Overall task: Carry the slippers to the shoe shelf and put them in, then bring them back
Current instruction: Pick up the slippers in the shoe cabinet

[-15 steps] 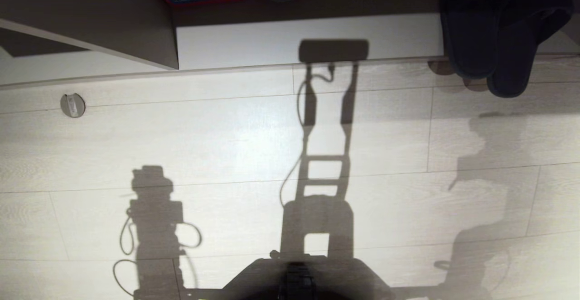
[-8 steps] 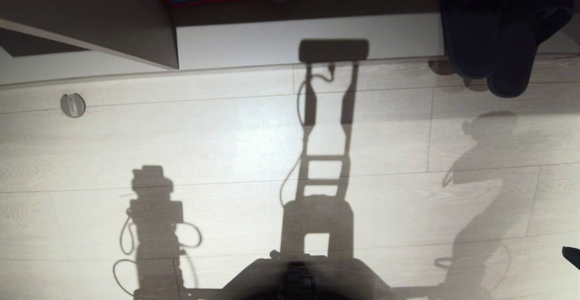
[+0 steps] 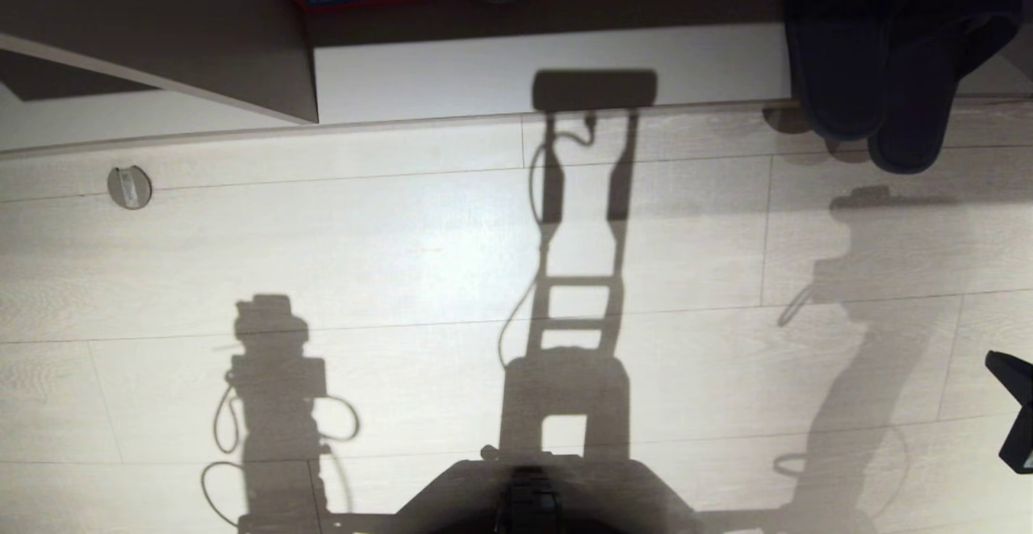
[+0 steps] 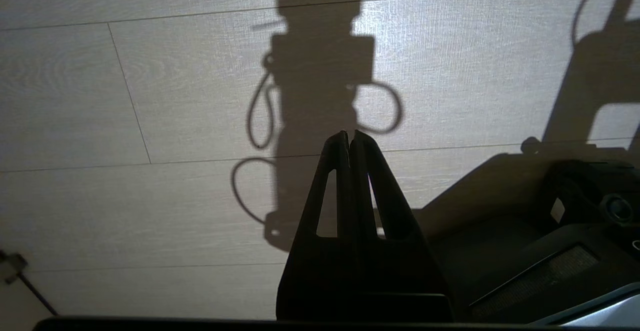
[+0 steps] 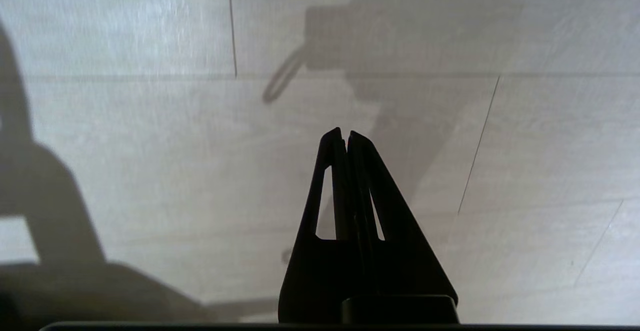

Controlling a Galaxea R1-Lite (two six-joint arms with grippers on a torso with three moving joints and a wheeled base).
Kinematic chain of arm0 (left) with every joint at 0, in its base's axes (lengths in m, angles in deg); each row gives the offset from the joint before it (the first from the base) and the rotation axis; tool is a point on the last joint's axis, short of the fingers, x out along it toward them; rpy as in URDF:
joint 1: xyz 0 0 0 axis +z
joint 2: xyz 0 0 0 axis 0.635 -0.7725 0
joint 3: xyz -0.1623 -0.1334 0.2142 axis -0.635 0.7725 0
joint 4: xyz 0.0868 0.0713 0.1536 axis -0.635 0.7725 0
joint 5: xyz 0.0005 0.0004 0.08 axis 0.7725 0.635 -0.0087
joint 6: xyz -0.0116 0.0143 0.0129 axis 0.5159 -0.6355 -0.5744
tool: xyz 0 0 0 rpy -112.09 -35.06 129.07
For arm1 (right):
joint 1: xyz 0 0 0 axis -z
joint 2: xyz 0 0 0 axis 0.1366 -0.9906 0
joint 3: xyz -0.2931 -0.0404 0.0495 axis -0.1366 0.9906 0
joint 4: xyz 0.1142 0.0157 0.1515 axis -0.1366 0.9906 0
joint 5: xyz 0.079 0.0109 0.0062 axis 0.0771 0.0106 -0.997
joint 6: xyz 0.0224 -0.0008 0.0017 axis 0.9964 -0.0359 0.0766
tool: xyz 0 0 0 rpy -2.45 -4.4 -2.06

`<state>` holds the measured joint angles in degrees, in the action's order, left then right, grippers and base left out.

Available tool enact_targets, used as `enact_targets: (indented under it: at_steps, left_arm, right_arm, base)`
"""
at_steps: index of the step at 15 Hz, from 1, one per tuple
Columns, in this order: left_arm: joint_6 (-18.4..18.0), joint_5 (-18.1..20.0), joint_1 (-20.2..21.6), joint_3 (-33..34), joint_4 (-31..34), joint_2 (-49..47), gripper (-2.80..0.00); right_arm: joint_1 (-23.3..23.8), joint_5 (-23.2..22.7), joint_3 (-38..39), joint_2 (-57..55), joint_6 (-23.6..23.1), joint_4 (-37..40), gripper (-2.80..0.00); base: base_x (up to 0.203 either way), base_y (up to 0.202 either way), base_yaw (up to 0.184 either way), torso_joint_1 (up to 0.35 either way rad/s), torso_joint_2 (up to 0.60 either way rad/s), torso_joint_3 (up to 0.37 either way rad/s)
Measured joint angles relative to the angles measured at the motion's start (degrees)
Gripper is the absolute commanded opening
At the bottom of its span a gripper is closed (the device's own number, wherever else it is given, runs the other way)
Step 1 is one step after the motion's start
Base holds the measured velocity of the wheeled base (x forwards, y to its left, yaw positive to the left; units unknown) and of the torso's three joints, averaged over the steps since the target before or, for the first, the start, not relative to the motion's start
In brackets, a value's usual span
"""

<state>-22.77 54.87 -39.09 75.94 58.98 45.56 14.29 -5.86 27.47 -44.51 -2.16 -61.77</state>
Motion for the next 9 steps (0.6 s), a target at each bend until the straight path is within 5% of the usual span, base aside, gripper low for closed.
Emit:
enact_targets:
  at_steps: [7, 8, 9]
  left_arm:
    - [0.1, 0.0, 0.0, 0.0, 0.0, 0.0, -2.8]
    - [0.1, 0.0, 0.0, 0.0, 0.0, 0.0, -2.8]
    - [0.1, 0.0, 0.0, 0.0, 0.0, 0.0, -2.8]
  right_arm:
    - [2.0, -0.2, 0.4, -12.0, 0.3, -21.9, -2.8]
    - [2.1, -0.3, 0.3, -13.5, 0.3, -23.7, 0.0]
    - [2.2, -0.4, 0.1, -14.6, 0.3, -24.7, 0.0]
  base:
    - [0.0, 0.0, 0.0, 0.0, 0.0, 0.0]
    - [0.0, 0.0, 0.0, 0.0, 0.0, 0.0]
    - [0.0, 0.0, 0.0, 0.0, 0.0, 0.0]
